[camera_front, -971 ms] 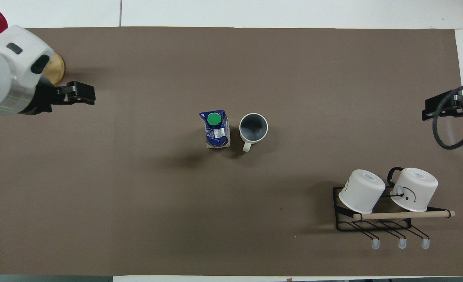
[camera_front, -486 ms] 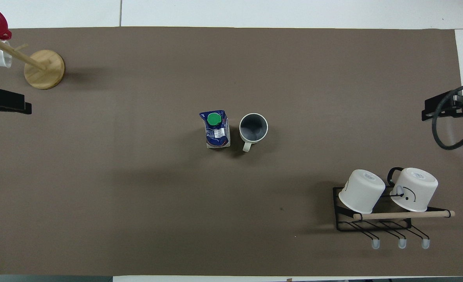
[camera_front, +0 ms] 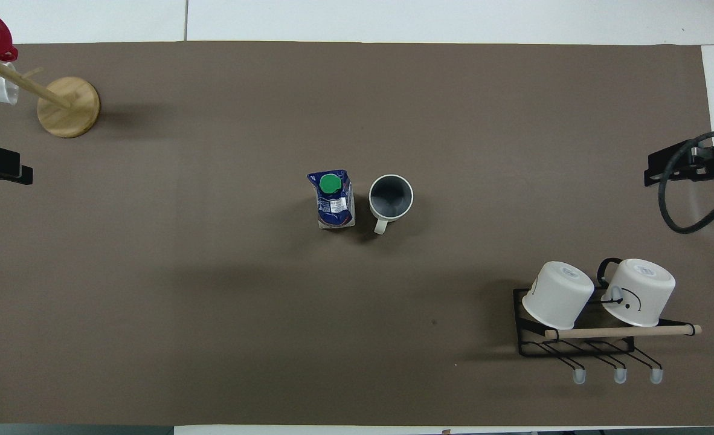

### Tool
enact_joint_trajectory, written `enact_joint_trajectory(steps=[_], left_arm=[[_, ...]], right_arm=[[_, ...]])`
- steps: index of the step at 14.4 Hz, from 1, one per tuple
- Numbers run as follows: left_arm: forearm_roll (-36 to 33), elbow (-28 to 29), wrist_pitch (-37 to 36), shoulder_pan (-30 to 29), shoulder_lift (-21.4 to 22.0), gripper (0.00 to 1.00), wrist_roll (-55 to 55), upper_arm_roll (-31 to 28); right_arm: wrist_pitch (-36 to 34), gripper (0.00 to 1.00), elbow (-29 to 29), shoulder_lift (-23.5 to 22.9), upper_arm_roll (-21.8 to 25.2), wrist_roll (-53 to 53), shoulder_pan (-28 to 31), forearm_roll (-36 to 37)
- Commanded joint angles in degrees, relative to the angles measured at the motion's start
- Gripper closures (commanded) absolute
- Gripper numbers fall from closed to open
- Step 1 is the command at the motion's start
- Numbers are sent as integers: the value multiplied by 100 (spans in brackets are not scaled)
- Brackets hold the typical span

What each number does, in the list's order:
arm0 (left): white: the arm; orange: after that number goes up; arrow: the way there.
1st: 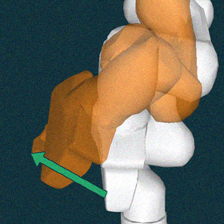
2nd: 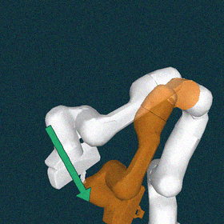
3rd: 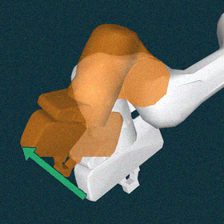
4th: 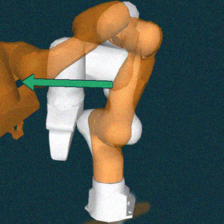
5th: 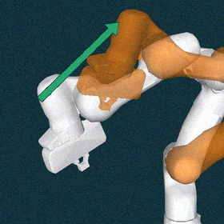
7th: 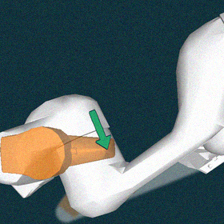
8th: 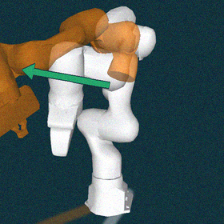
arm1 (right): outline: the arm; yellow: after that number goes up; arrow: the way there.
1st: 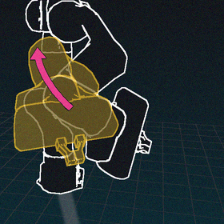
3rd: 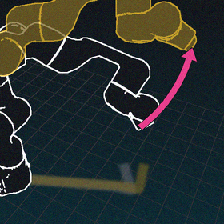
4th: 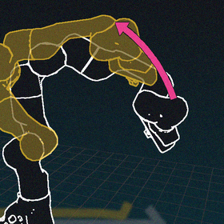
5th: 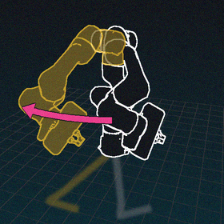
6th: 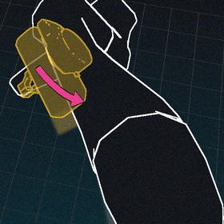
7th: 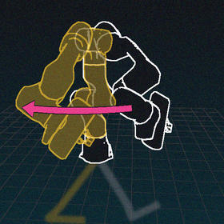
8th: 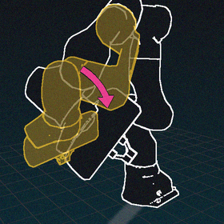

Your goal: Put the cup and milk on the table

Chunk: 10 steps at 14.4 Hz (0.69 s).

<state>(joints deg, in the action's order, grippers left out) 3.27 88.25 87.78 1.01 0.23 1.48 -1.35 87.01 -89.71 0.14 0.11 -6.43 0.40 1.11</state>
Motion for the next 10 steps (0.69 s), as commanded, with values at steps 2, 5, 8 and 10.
enact_joint_trajectory(steps=[2, 5, 8, 10], left_arm=[[-2, -175, -191, -13, -128, 0, 72, 64], [-54, -255, -306, 13, -251, 0, 72, 64], [-28, -229, -165, 13, -234, 0, 90, 65], [-37, -229, -174, 13, -225, 0, 90, 65]], right_arm=[[176, 0, -187, 136, -11, 107, 30, -32], [176, 0, -196, 136, -11, 107, 56, -32], [176, 0, -196, 144, -11, 107, 48, -32], [176, 0, -213, 144, -11, 107, 48, -32]])
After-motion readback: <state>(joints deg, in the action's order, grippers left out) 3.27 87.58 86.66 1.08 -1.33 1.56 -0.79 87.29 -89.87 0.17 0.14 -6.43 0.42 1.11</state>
